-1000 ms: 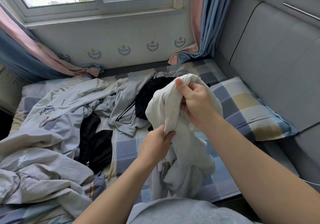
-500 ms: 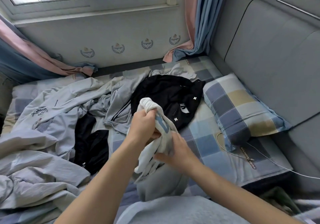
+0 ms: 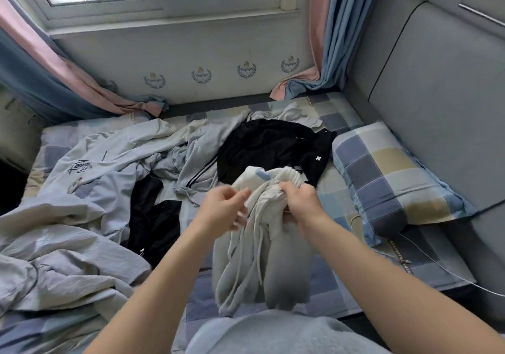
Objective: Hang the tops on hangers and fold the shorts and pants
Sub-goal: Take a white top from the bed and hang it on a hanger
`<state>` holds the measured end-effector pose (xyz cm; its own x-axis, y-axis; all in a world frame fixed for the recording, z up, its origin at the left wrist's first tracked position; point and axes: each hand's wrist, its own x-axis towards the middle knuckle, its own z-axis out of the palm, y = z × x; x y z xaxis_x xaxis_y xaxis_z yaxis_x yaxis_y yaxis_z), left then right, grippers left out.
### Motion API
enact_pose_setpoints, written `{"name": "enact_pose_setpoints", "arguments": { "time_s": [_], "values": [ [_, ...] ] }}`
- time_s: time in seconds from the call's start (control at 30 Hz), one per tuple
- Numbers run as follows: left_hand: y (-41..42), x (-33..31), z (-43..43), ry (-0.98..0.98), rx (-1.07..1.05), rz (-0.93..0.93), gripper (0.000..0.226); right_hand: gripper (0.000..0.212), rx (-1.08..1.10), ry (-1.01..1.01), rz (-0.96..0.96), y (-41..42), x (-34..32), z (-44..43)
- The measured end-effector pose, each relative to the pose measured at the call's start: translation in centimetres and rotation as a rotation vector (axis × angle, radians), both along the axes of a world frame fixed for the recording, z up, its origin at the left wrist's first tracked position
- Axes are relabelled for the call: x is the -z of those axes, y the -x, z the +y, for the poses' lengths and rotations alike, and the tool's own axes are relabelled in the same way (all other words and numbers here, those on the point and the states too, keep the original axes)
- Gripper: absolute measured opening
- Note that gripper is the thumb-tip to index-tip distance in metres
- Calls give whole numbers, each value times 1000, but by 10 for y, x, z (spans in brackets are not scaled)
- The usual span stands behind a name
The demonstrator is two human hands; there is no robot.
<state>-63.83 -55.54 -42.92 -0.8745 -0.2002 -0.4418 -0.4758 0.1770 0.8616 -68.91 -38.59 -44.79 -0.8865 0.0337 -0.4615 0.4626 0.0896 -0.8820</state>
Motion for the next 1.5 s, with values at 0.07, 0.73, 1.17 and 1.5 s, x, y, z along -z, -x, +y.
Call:
{"name": "enact_pose_setpoints", "arguments": {
  "time_s": [0.07, 0.73, 1.17, 1.5],
  "values": [
    [-12, 13, 5, 10, 88, -330, 58, 19, 48, 150, -27, 1, -11, 0],
    [27, 29, 5, -858, -399, 69, 28, 28, -26, 357, -422, -56, 27, 51],
    [-10, -20, 13, -838, -111, 72, 19, 53, -252, 187, -719, -54, 62, 17],
    [-21, -19, 2, -779, -102, 100, 28, 8, -4, 125, -640, -53, 88, 12]
  ]
}}
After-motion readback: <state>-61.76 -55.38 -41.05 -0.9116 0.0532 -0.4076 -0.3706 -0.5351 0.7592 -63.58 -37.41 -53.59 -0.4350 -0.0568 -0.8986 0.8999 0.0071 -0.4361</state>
